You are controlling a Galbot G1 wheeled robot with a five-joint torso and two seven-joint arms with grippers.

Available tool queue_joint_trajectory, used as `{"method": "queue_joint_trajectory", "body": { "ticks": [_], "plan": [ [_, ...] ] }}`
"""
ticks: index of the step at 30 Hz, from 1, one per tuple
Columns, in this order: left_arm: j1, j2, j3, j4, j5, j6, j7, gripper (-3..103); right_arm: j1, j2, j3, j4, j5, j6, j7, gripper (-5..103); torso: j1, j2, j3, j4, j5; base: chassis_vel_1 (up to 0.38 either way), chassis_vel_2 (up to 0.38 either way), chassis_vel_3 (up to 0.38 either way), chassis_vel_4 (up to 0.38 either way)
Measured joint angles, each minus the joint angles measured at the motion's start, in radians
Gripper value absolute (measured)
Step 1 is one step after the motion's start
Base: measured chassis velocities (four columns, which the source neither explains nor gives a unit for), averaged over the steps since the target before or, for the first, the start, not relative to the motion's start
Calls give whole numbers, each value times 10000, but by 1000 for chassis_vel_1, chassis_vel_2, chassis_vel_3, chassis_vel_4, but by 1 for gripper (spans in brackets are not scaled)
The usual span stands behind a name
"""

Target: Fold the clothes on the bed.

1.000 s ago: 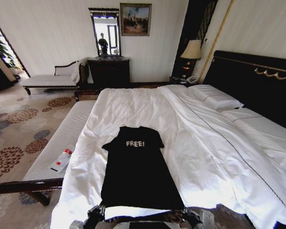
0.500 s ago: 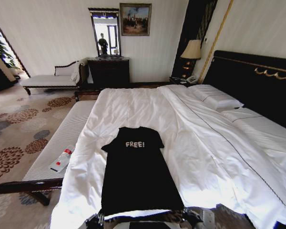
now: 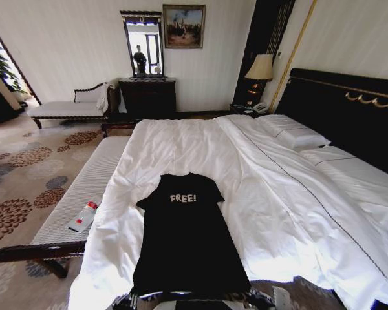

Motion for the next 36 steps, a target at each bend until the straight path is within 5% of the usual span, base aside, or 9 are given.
{"method": "queue_joint_trajectory", "body": {
  "ticks": [11, 15, 18, 20, 28, 33, 36],
  "plan": [
    [-215, -5, 243, 237, 426, 240, -107, -2, 322, 36, -98, -343, 33, 238, -153, 0, 0, 0, 0, -1, 0, 0, 0, 0, 0],
    [-283, -50, 300, 348, 918, 374, -166, 8, 477, 95, -168, -567, 40, 291, -227, 0, 0, 0, 0, 0, 0, 0, 0, 0, 0],
    [-211, -58, 263, 355, 935, 622, -227, 24, 556, 117, -179, -717, 38, 351, -163, 16, 0, 0, 0, 0, 0, 0, 0, 0, 0],
    [-162, -63, 215, 355, 1086, 651, -261, 24, 543, 109, -146, -713, 37, 352, -122, 21, 0, 0, 1, 0, 2, 0, 0, 0, 0],
    [160, -377, -182, 185, 2217, -256, -523, 57, 372, -220, 114, -306, 8, 542, -97, 48, 0, 0, 0, 1, 1, 0, 0, 0, 0],
    [-70, -744, -880, -18, 2561, -1192, -624, 74, 895, -348, 478, -95, -31, 1673, -676, 65, 0, 0, 1, -2, 2, 0, 0, 0, 0],
    [-665, -1102, -1426, 101, 2475, -1514, -453, 84, 1807, -769, 653, -340, 263, 3133, -1678, 82, 0, 0, 1, 0, 1, 0, 0, 0, 0]
  ]
}}
